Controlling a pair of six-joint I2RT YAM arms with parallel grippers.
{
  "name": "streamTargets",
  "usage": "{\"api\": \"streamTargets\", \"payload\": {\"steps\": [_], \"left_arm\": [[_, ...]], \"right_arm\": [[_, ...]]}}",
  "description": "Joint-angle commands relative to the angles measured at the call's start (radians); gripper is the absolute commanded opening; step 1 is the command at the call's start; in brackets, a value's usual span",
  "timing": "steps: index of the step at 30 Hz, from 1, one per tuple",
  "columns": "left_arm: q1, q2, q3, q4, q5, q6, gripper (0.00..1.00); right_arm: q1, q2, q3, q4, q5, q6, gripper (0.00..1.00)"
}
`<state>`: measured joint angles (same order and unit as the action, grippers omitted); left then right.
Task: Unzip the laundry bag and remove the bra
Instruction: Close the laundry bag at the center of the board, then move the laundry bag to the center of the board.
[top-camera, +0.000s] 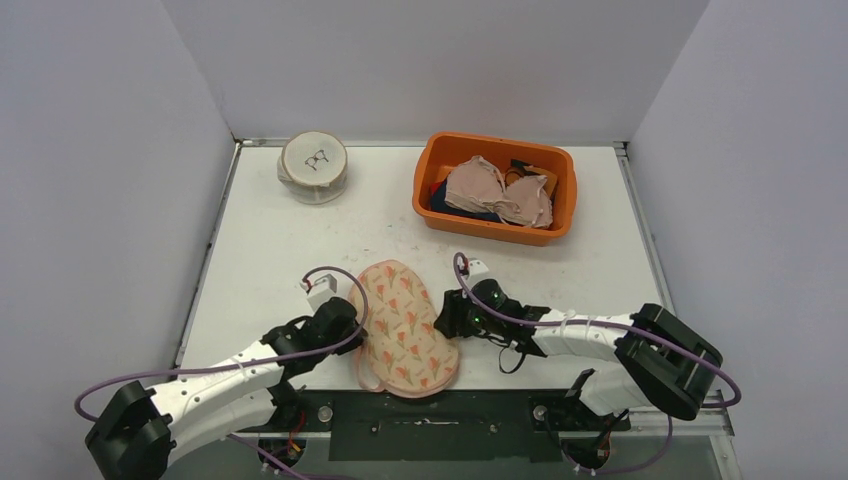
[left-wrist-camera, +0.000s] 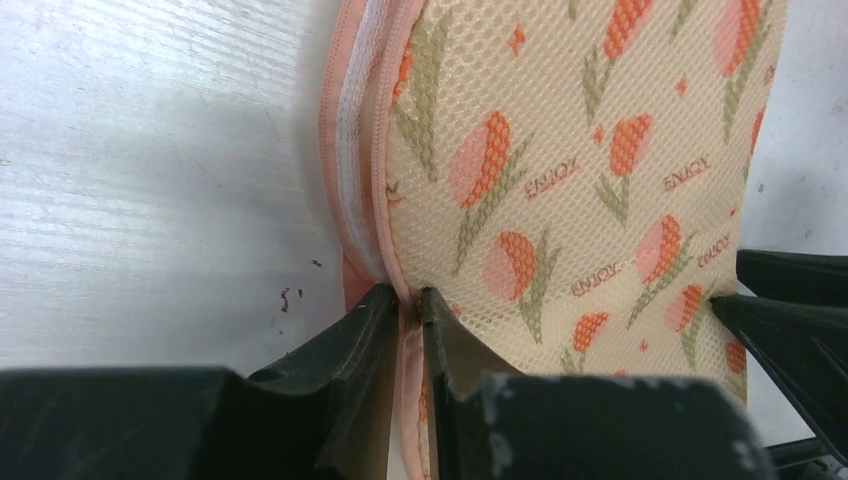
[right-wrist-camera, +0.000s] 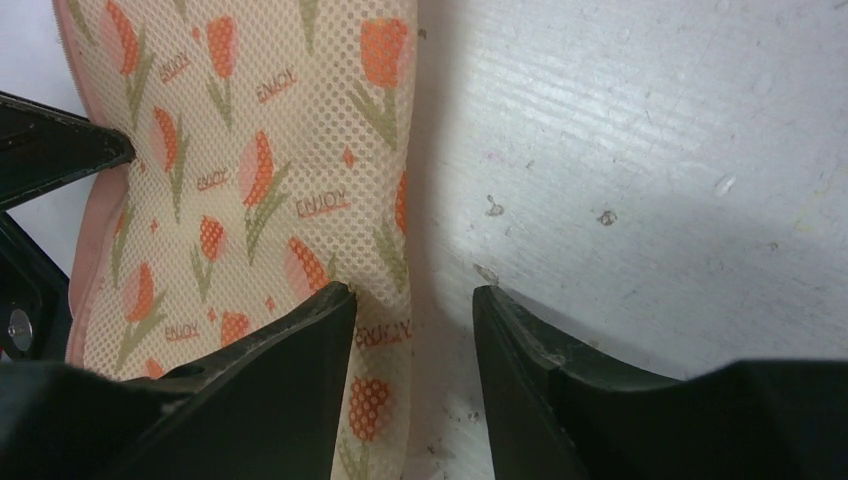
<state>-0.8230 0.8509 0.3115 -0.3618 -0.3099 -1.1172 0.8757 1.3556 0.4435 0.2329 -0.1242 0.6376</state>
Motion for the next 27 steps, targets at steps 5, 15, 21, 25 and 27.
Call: {"api": "streamTargets", "payload": {"steps": [5,15,21,25,27], "left_arm": [[0.004,0.074,-0.023,0.155,-0.049,0.062,0.12],[0.000,0.396,0.116,0.430,0.014,0.200,0.12],[-0.005,0.393,0.259,0.201,-0.066,0.200,0.14],[-0.005,0.158,0.244,0.043,-0.084,0.195,0.49],[-0.009,0.037,0.227,-0.009,-0.055,0.201,0.57]], "right_arm": [[0.002,-0.104,-0.137,0.104,-0.008,0.064,0.42],[0.072,-0.487,-0.278,-0.062,0.100,0.163,0.44],[0.077,-0.635,-0.218,-0.257,0.218,0.135,0.49],[0.056,-0.647,-0.127,-0.297,0.251,0.071,0.58],[0.042,-0.587,-0.051,-0.284,0.237,0.040,0.60]]}}
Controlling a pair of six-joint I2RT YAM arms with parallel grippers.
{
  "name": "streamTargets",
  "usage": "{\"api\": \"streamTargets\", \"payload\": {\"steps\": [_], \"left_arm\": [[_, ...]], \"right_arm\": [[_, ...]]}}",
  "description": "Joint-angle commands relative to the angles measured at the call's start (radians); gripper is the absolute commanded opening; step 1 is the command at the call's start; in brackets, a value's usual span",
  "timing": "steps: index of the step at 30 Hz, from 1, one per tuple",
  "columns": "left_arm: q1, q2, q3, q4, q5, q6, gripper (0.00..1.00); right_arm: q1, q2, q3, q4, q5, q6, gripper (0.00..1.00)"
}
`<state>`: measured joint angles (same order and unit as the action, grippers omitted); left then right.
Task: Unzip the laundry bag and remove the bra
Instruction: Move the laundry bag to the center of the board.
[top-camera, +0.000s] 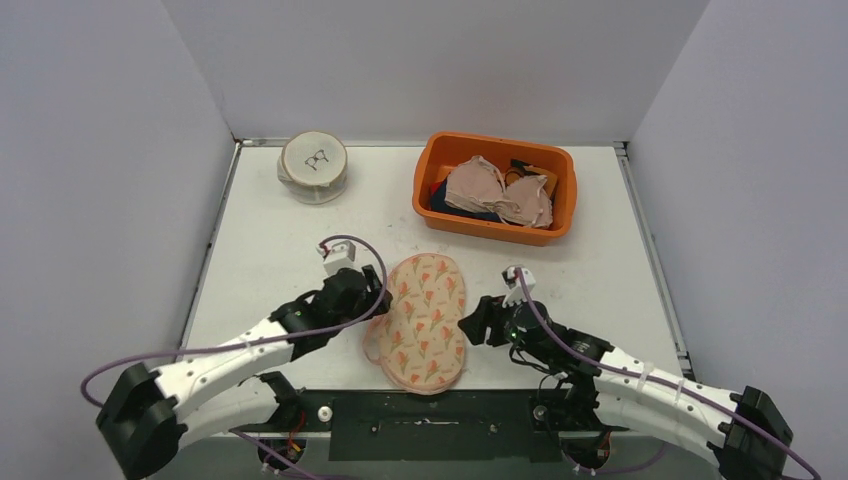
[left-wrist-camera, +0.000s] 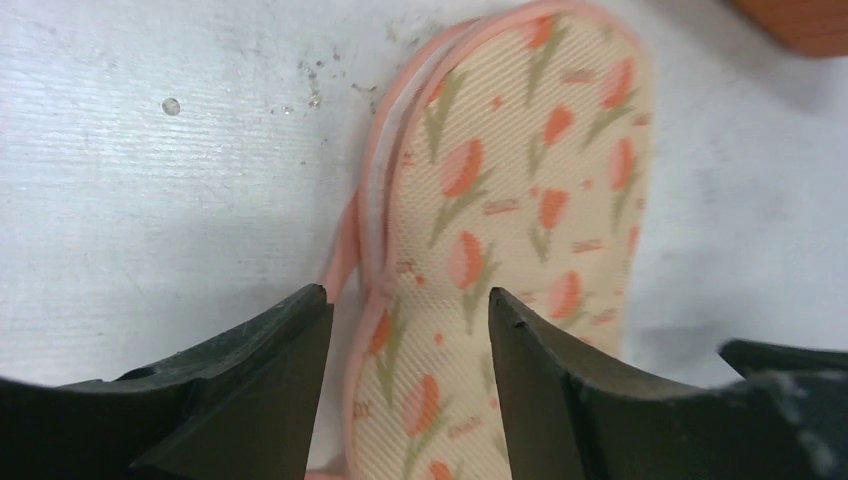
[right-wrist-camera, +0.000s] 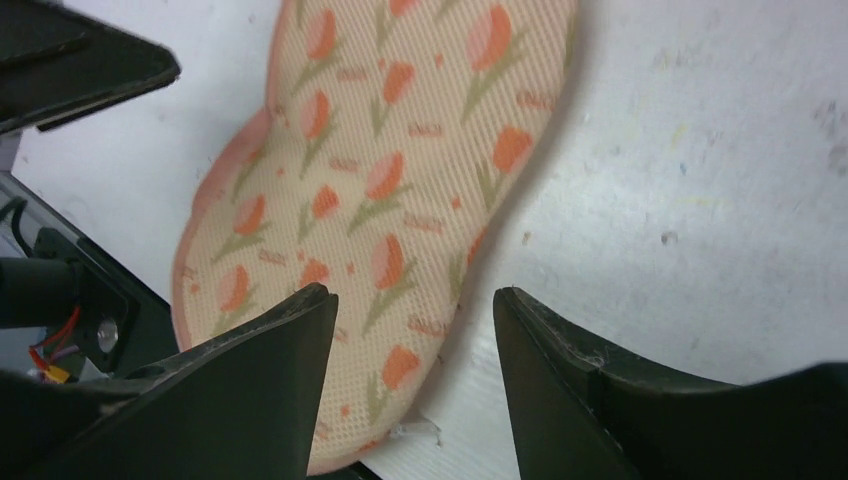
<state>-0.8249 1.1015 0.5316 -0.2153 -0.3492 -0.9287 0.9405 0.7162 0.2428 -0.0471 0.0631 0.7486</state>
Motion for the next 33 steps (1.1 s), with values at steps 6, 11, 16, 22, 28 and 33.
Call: {"api": "streamTargets", "payload": {"steps": [6,11,16,22,28,33], "left_arm": [[-0.020,-0.412,-0.146,0.064,0.251,-0.045,0.45],[-0.074,-0.346,-0.262,0.340,0.340,-0.092,0.13],[-0.122,-0.299,-0.338,0.378,0.274,-0.119,0.02],[-0.126,-0.256,-0.435,0.402,0.214,-0.151,0.00],[-0.131,-0.217,-0.464,0.395,0.177,-0.151,0.00],[-0.134,-0.245,-0.484,0.375,0.169,-0.149,0.00]], "right_arm": [[-0.044,0.319,0.301,0.194,-0.043,-0.111,0.43],[-0.087,0.591,0.395,0.385,-0.151,-0.097,0.26],[-0.119,0.803,0.500,0.447,-0.197,-0.096,0.21],[-0.161,0.961,0.556,0.501,-0.195,-0.065,0.21],[-0.173,1.074,0.579,0.543,-0.189,-0.047,0.20],[-0.179,1.105,0.561,0.558,-0.185,-0.040,0.20]]}}
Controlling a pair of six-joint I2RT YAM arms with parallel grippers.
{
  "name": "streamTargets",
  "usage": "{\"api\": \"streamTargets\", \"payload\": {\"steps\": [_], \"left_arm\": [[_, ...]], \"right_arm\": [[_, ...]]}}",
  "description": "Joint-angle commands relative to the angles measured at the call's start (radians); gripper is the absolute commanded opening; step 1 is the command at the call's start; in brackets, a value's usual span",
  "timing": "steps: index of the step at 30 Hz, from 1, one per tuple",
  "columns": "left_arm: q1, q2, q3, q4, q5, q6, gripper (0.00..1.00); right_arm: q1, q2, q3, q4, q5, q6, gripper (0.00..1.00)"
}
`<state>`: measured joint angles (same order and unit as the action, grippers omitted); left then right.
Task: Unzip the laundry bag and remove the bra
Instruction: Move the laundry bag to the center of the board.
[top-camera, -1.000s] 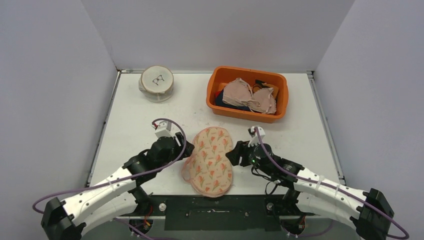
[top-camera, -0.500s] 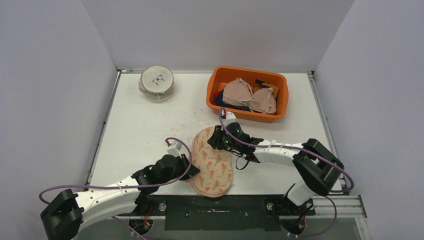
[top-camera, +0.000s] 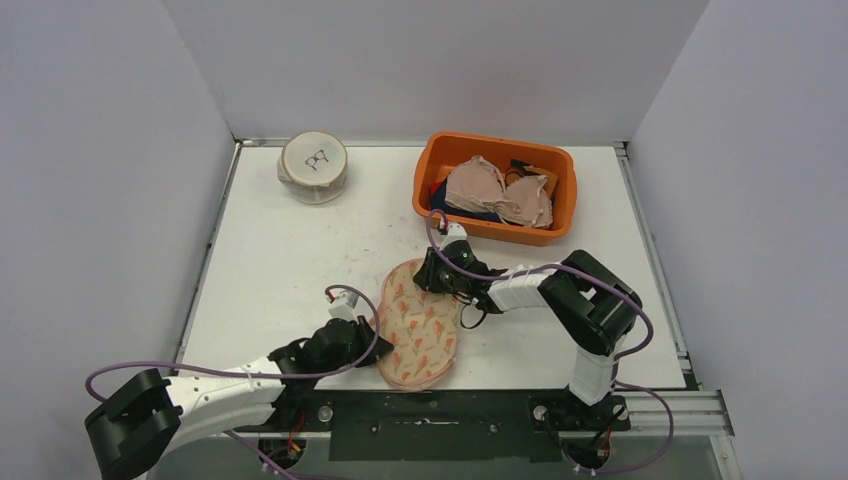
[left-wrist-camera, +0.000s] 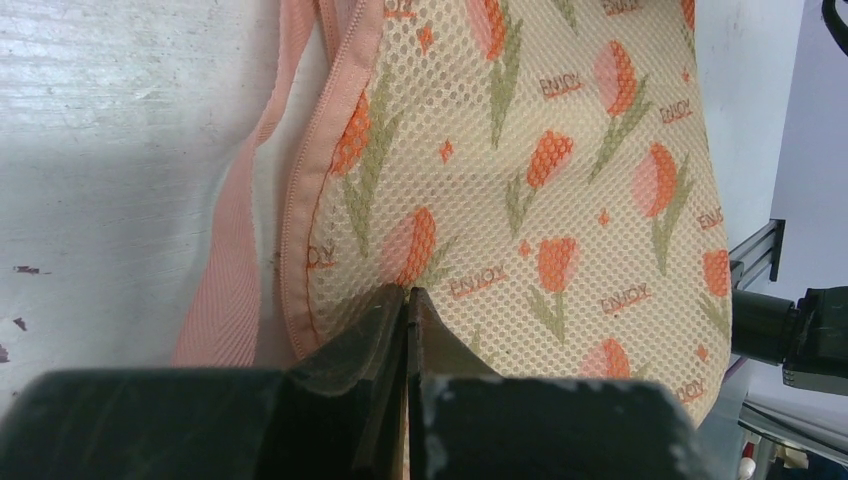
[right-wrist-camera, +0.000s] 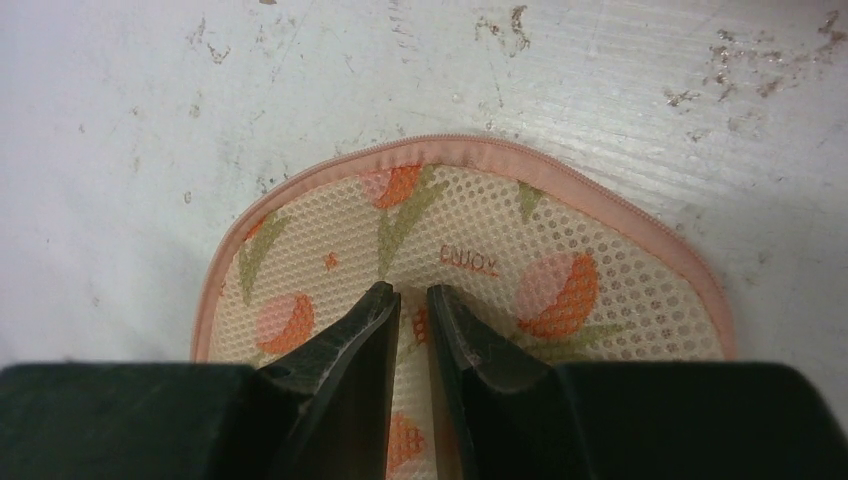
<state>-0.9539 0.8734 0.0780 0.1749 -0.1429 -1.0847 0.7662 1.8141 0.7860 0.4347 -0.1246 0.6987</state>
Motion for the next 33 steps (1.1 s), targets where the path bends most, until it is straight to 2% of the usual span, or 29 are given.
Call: {"api": "streamTargets", "payload": {"steps": [1,5,8,10,15,19,23,29,33], "left_arm": [[-0.005,-0.030,-0.032,-0.023,-0.039,0.007,0.00],[-0.005,-0.113,-0.015,-0.108,-0.042,0.008,0.00],[-0.005,-0.207,0.028,-0.227,-0.053,0.019,0.00],[-0.004,-0.272,0.060,-0.293,-0.061,0.023,0.00],[-0.003,-0.402,0.141,-0.421,-0.094,0.043,0.08],[-0.002,-0.435,0.199,-0.487,-0.127,0.069,0.21],[0.001,-0.417,0.241,-0.481,-0.174,0.111,0.34],[0.029,-0.242,0.322,-0.404,-0.250,0.234,0.74],[0.128,-0.066,0.417,-0.409,-0.198,0.331,0.84]], "right_arm": [[-0.005,0.006,0.013,0.080,-0.001,0.009,0.20],[0.000,-0.047,0.008,0.068,-0.023,-0.014,0.21],[0.008,-0.145,0.029,-0.025,-0.029,-0.054,0.27],[0.011,-0.212,0.035,-0.085,-0.032,-0.074,0.33],[0.021,-0.392,-0.006,-0.218,-0.041,-0.097,0.52],[0.027,-0.566,-0.089,-0.313,-0.052,-0.099,0.65],[0.036,-0.770,-0.219,-0.382,-0.055,-0.054,0.78],[0.086,-0.952,-0.428,-0.368,-0.023,0.057,0.83],[0.107,-1.021,-0.499,-0.356,-0.002,0.092,0.83]]}}
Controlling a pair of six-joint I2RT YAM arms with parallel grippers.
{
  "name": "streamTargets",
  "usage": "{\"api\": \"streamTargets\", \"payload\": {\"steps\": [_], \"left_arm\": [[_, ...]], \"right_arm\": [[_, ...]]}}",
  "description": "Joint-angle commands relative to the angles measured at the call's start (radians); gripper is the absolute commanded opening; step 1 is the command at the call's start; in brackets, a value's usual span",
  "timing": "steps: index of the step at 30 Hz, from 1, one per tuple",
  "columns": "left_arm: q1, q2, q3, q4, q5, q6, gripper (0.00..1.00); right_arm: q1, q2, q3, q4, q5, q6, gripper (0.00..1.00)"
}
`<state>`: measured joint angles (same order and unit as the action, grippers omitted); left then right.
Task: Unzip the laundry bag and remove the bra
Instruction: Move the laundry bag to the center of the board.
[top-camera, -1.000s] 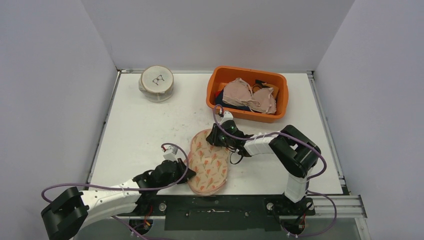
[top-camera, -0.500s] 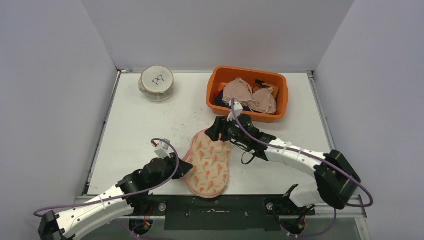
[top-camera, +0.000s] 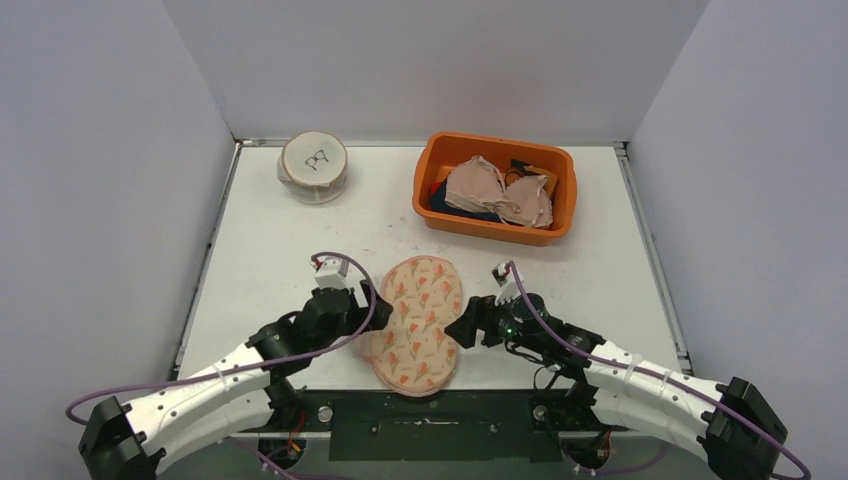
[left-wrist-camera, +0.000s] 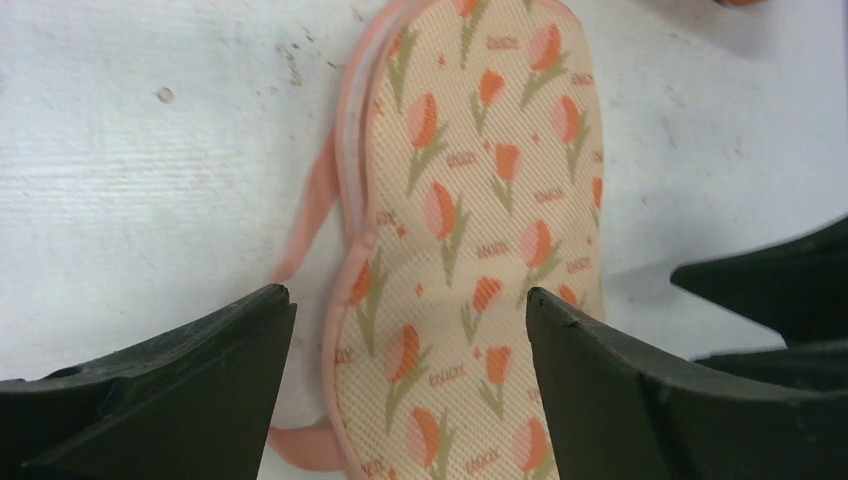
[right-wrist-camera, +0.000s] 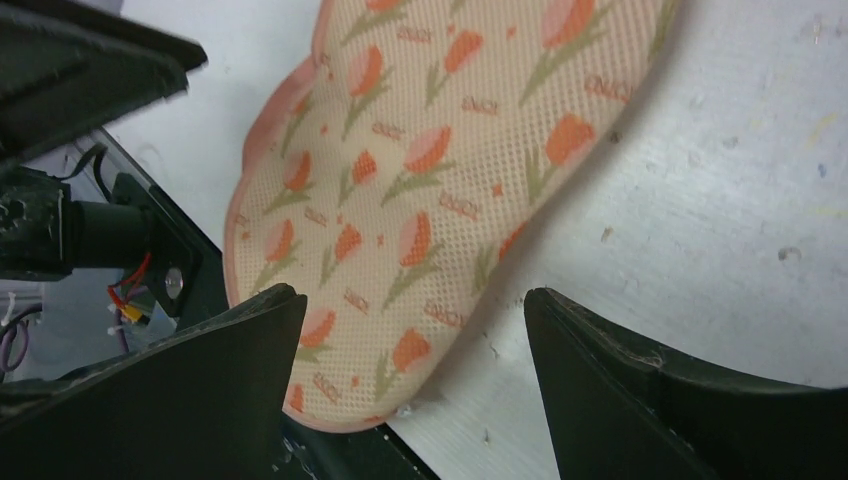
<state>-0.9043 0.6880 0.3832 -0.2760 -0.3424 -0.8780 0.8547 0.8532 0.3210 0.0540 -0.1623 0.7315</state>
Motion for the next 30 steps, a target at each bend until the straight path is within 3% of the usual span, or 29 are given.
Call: {"api": "streamTargets", "payload": {"steps": [1,5,12,20,30], "left_arm": [[0.112,0.165,0.132,0.047,0.051,0.151,0.85],[0.227,0.322,0.186,0.117,0.217,0.203,0.85],[0.303,0.578,0.308,0.151,0.369,0.282,0.82],[0.331,0.730,0.380,0.162,0.400,0.302,0.78],[0.375,0.802,0.310,0.247,0.424,0.249,0.69]], "right_arm": [[0.020,-0.072,-0.043,0.022,0.040,0.063,0.83],[0.024,-0.104,-0.059,0.014,0.037,0.057,0.83],[0.041,-0.115,-0.060,0.009,0.014,0.045,0.82],[0.060,-0.159,-0.061,-0.011,0.000,0.042,0.82],[0.067,-0.211,-0.068,-0.043,-0.003,0.039,0.81]]}}
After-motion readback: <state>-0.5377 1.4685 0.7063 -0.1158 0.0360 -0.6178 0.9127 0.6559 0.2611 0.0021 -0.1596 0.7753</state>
